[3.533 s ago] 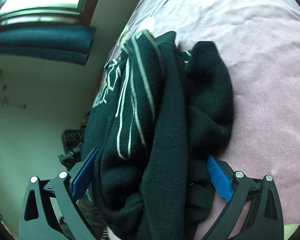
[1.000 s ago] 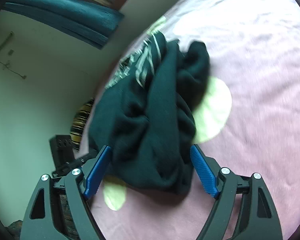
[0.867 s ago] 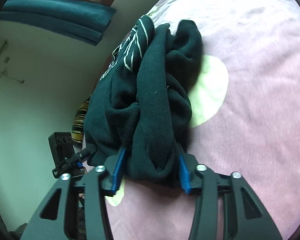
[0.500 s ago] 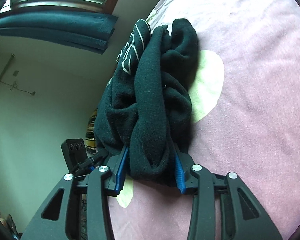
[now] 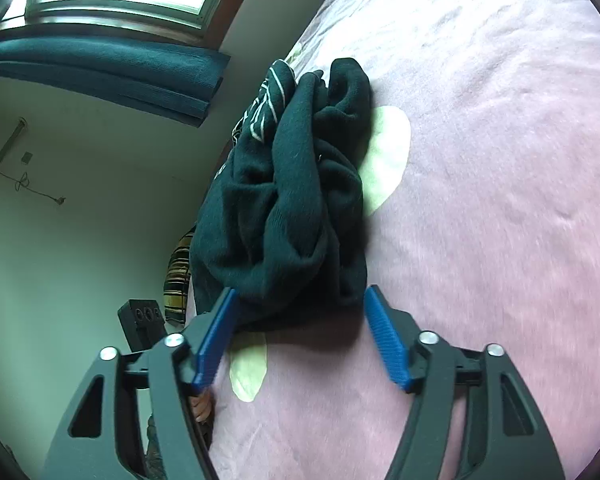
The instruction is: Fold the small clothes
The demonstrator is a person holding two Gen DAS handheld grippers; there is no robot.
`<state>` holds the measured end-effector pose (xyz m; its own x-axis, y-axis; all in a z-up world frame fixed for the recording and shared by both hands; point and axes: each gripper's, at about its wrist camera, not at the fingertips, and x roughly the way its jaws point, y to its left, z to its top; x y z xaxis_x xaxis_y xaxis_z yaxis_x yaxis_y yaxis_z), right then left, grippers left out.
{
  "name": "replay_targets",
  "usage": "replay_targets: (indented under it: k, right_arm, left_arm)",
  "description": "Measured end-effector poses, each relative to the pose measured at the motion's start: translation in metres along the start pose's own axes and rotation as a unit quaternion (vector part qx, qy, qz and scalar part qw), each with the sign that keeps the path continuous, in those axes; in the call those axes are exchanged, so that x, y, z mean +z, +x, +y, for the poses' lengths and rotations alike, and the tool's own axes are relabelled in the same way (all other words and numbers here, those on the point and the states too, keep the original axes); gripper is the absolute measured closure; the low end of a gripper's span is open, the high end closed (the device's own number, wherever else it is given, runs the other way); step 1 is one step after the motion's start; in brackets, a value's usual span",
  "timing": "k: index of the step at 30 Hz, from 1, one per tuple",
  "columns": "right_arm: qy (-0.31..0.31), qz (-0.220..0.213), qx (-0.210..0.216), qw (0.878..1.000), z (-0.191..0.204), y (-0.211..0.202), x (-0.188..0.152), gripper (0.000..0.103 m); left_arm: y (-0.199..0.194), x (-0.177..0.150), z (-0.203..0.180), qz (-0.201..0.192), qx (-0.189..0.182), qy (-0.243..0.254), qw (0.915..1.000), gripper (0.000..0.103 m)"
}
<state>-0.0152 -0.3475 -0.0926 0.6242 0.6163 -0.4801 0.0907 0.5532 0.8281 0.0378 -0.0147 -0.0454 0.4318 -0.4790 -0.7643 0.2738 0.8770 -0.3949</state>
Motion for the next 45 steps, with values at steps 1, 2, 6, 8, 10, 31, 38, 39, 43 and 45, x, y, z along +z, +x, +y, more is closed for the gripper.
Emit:
replay_targets:
  k: [1,2,6,8,10,31,38,39,43,45]
  right_arm:
    - [-0.006,-0.004,-0.003,1.0,0.005,0.003,-0.002,0.023]
    - [-0.014,-0.008,-0.014,1.0,0.009,0.003,-0.006,0.022]
    - [-0.063,-0.011,-0.089,0.994,0.026,0.006,-0.021,0.017]
    - [-0.089,-0.014,-0.121,0.989,0.034,0.008,-0.03,0.017]
    - [-0.099,-0.02,-0.144,0.984,0.04,0.009,-0.036,0.017]
    - [-0.218,-0.067,-0.314,0.922,0.096,0.035,-0.073,0.017]
    - [-0.218,-0.069,-0.31,0.923,0.1,0.036,-0.077,0.017]
    - [-0.217,-0.068,-0.311,0.923,0.101,0.038,-0.077,0.017]
    - [-0.215,-0.063,-0.312,0.923,0.1,0.04,-0.078,0.017]
    - [-0.215,-0.061,-0.312,0.923,0.101,0.041,-0.079,0.017]
  left_arm:
    - [-0.002,-0.003,-0.002,-0.002,0.008,0.001,1.0,0.005]
    - [-0.004,-0.006,-0.004,-0.003,0.015,0.003,0.9999,0.003]
    - [-0.007,-0.02,-0.018,-0.002,0.074,0.035,0.9966,0.002]
    - [-0.006,-0.026,-0.03,0.002,0.109,0.06,0.9923,0.002]
    - [-0.008,-0.033,-0.039,-0.003,0.136,0.08,0.9874,0.002]
    - [-0.047,-0.044,-0.065,-0.086,0.191,0.073,0.975,0.002]
    - [-0.048,-0.043,-0.061,-0.087,0.215,0.064,0.9707,0.002]
    - [-0.049,-0.043,-0.062,-0.088,0.217,0.065,0.97,0.002]
    - [-0.048,-0.042,-0.064,-0.082,0.225,0.069,0.9683,0.002]
    - [-0.046,-0.042,-0.065,-0.075,0.237,0.069,0.9661,0.002]
